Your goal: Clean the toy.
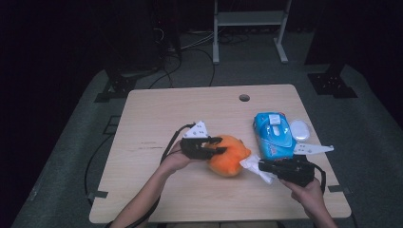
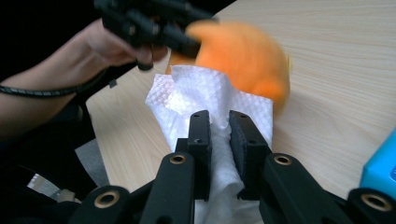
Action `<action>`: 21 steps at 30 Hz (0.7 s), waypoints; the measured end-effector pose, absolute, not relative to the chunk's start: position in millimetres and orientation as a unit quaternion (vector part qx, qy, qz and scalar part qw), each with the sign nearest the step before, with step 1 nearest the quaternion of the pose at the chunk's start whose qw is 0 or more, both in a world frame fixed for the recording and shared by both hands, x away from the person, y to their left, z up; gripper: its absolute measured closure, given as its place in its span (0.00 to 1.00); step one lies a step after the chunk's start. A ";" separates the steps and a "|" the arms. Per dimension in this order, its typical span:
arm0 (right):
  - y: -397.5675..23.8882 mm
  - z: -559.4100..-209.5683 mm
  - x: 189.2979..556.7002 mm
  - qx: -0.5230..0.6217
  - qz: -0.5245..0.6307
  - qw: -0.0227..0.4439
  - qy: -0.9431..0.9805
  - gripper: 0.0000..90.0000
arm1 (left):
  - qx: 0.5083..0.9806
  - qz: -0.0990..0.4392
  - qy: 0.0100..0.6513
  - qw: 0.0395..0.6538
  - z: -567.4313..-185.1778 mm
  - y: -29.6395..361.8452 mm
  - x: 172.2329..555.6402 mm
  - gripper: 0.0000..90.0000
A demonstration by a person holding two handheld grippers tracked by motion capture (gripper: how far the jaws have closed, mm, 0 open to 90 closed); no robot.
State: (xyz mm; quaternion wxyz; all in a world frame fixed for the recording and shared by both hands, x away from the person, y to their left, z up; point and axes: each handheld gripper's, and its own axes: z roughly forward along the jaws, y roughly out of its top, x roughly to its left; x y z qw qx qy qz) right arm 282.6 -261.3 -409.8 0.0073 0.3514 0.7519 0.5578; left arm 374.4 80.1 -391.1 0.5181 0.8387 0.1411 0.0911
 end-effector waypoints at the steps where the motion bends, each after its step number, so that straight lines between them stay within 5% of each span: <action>1: -261.1 -410.0 282.6 0.352 0.557 0.009 0.752 0.87 | 0.836 0.101 0.147 0.519 -388.7 84.2 377.9 0.66; 9: -263.8 -414.7 286.0 0.361 0.539 0.018 0.761 0.87 | 0.825 0.151 0.198 0.507 -395.0 111.9 398.0 0.65; 21: -252.7 -431.5 287.4 0.357 0.448 0.062 0.817 0.87 | 0.824 0.142 0.226 0.500 -415.8 120.6 402.4 0.57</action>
